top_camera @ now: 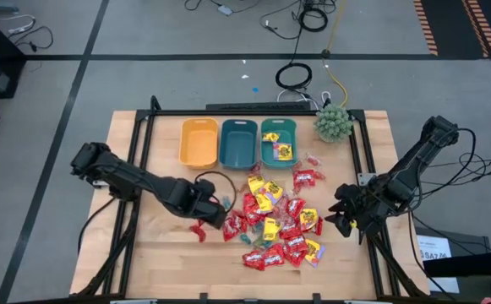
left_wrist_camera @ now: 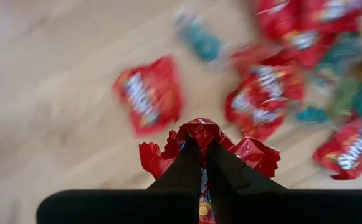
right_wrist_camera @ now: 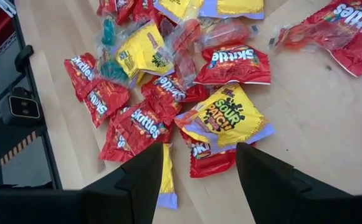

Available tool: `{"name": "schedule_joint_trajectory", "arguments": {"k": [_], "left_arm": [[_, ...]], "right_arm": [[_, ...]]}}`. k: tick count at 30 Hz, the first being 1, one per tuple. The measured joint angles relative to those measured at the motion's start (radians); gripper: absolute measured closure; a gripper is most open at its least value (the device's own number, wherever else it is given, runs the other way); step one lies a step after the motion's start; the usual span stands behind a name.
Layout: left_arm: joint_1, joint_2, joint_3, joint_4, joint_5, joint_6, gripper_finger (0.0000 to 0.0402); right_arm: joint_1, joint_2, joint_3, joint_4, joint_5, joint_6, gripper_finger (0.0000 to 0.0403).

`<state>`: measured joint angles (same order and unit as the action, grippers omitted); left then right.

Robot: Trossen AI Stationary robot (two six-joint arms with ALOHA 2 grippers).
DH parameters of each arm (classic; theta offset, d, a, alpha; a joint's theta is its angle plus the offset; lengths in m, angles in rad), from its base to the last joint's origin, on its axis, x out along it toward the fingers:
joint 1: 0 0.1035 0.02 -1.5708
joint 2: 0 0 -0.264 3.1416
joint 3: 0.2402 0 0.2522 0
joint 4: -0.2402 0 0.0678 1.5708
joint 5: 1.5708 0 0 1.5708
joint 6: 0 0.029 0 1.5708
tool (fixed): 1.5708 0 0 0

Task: Sort candy
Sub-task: Put the red candy into the yellow bin

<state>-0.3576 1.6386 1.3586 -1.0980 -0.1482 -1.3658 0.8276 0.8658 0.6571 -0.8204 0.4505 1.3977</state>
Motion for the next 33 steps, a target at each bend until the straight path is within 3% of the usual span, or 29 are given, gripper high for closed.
{"name": "schedule_joint_trajectory", "arguments": {"k": [3,5,7,11,17,21,29,33], "left_arm": [[-0.012,0.000,0.001,0.103,-0.113,0.148,0.0389],[-0.020,0.000,0.001,0.059,-0.247,0.090,0.0389],[-0.014,0.000,0.000,0.049,-0.300,0.055,0.0389],[-0.004,0.000,0.000,0.101,-0.232,0.188,0.0389],[0.044,-0.018,0.000,-0.064,-0.240,0.104,0.0389],[0.116,-0.053,-0.001,-0.123,-0.239,0.144,0.0389],[0.417,-0.138,0.000,-0.112,-0.245,0.520,0.0389],[0.611,-0.138,0.000,-0.058,-0.139,0.787,0.0389]], "right_arm": [[-0.001,0.000,0.000,0.000,0.022,0.005,0.0209],[-0.001,0.000,0.000,0.000,0.031,0.005,0.0209],[-0.001,0.000,0.000,0.000,0.044,0.007,0.0209],[-0.001,0.000,0.000,0.000,0.076,0.011,0.0209],[-0.001,0.000,0.000,0.000,0.079,0.013,0.0209],[-0.001,-0.001,0.000,0.000,0.079,0.000,0.0209],[-0.001,-0.001,0.000,0.000,0.079,0.071,0.0209],[-0.001,0.000,0.000,0.000,0.094,0.132,0.0209]]}}
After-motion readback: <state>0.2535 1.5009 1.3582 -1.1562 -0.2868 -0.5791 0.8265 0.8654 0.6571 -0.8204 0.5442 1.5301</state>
